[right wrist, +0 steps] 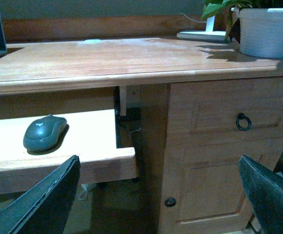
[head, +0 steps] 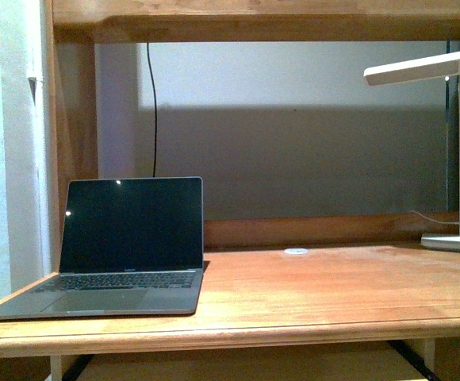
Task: Place mouse
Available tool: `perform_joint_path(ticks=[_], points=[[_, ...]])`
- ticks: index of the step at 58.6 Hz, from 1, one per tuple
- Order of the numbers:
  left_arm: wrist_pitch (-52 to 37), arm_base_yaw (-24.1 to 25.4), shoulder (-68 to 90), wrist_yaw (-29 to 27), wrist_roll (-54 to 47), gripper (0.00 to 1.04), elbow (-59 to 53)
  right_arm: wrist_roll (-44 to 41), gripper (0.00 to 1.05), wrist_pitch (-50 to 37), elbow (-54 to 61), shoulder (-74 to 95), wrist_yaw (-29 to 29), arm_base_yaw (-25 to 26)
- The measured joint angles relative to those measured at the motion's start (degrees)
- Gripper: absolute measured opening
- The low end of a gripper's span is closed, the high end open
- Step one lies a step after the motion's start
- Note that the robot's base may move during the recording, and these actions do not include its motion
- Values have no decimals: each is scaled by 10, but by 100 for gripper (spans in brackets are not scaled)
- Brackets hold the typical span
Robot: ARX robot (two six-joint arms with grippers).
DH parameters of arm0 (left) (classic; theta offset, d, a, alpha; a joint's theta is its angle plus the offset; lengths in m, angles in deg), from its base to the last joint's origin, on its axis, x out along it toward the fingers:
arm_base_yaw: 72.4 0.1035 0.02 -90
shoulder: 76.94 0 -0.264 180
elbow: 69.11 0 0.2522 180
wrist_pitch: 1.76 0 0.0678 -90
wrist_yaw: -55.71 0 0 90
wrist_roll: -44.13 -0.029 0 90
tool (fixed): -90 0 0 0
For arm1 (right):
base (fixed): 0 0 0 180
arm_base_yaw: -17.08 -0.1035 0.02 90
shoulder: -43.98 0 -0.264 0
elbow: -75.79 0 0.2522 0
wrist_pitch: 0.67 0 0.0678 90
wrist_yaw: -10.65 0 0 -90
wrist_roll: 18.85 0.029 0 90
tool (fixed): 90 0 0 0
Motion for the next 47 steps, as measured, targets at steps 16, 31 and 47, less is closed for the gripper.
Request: perform_joint_path(ticks=[16, 31, 47], points=[[55, 134, -203, 74, -65, 41, -85, 0, 97, 0, 0, 0, 0, 0], [68, 263, -257, 210, -71, 3, -126, 0, 97, 0, 0, 0, 0, 0], [70, 295, -260, 223, -72, 3, -126, -1, 97, -32, -48, 147, -10, -78]])
